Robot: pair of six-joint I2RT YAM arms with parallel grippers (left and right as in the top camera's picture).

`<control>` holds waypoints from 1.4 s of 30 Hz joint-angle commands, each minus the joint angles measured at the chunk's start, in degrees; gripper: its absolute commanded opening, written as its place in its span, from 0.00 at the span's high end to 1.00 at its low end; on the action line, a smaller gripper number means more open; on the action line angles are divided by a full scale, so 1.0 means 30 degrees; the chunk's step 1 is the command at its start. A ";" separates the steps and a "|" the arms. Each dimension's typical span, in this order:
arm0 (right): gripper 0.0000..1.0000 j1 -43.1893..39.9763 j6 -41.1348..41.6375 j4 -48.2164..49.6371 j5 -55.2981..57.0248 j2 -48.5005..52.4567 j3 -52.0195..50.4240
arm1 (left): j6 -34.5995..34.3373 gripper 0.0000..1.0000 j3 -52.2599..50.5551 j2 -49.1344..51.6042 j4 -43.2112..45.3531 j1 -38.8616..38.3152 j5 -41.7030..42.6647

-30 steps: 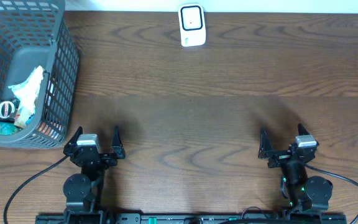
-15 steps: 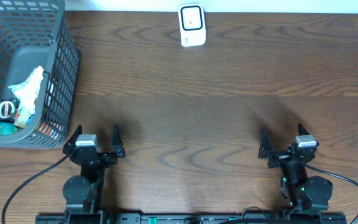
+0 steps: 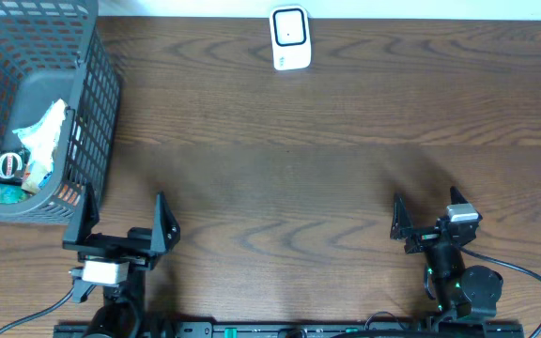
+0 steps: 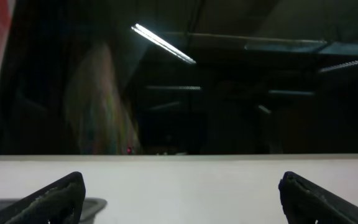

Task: Scan the item barcode
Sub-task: 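Reach the left gripper into the grey basket toward the yellow snack bag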

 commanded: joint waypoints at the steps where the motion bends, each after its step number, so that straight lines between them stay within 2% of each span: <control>1: 0.01 -0.0117 -0.0284 -0.0095 0.0146 -0.0102 -0.0015 | 0.1967 0.03 0.2761 0.1581 -0.0146 -0.0058 -0.1180; 3: 0.01 -0.0117 -0.0284 -0.0095 0.0146 -0.0102 -0.0015 | 0.2776 0.02 0.5042 0.3344 -0.1574 -0.0058 -0.1676; 6: 0.01 -0.0117 -0.0284 -0.0095 0.0146 -0.0102 -0.0015 | 0.2790 0.02 1.0550 0.7176 -0.7278 -0.0058 -0.1574; 8: 0.01 -0.0117 -0.0284 -0.0095 0.0153 -0.0102 -0.0015 | 0.3934 0.03 1.4710 1.0156 -1.2065 -0.0058 0.0350; 9: 0.01 -0.0117 -0.0284 -0.0095 0.0146 -0.0102 -0.0015 | 0.5093 0.02 1.7201 1.2043 -1.5023 -0.0058 0.2601; 11: 0.01 -0.0117 -0.0284 -0.0095 0.0153 -0.0102 -0.0015 | 0.5646 0.03 2.0327 1.4622 -1.8323 -0.0058 0.4575; 12: 0.01 -0.0117 -0.0284 -0.0095 0.0146 -0.0102 -0.0015 | 0.5632 0.02 2.1434 1.5664 -1.9037 -0.0058 0.4575; 14: 0.01 -0.0117 -0.0284 -0.0095 0.0146 -0.0102 -0.0015 | 0.5632 0.02 2.3343 1.7609 -1.9664 0.0000 0.3497; 18: 0.01 -0.0117 -0.0284 -0.0095 0.0146 -0.0102 -0.0015 | 0.5544 0.02 2.7139 2.0691 -2.0888 0.0874 -0.0495; 20: 0.01 -0.0117 -0.0284 -0.0095 0.0146 -0.0102 -0.0015 | 0.5115 0.02 3.0279 2.2731 -2.3074 0.2055 -0.1494; 25: 0.01 -0.0117 -0.0284 -0.0095 0.0146 -0.0102 -0.0015 | 0.3949 0.02 3.8956 2.8407 -2.9755 0.5646 -0.1435; 28: 0.01 -0.0117 -0.0284 -0.0095 0.0146 -0.0102 -0.0015 | 0.3971 0.02 4.0953 3.0432 -3.1241 0.7074 -0.1625; 32: 0.01 -0.0117 -0.0284 -0.0095 0.0153 -0.0102 -0.0015 | 0.4124 0.02 4.0894 3.1736 -3.3172 0.8466 -0.1800; 37: 0.01 -0.0117 -0.0284 -0.0095 0.0146 -0.0102 -0.0015 | 0.6900 0.03 4.0625 3.3711 -3.5197 0.9865 -0.1807; 42: 0.01 -0.0117 -0.0284 -0.0095 0.0146 -0.0102 -0.0015 | 0.7708 0.03 4.0617 3.5896 -3.6756 1.0848 -0.1800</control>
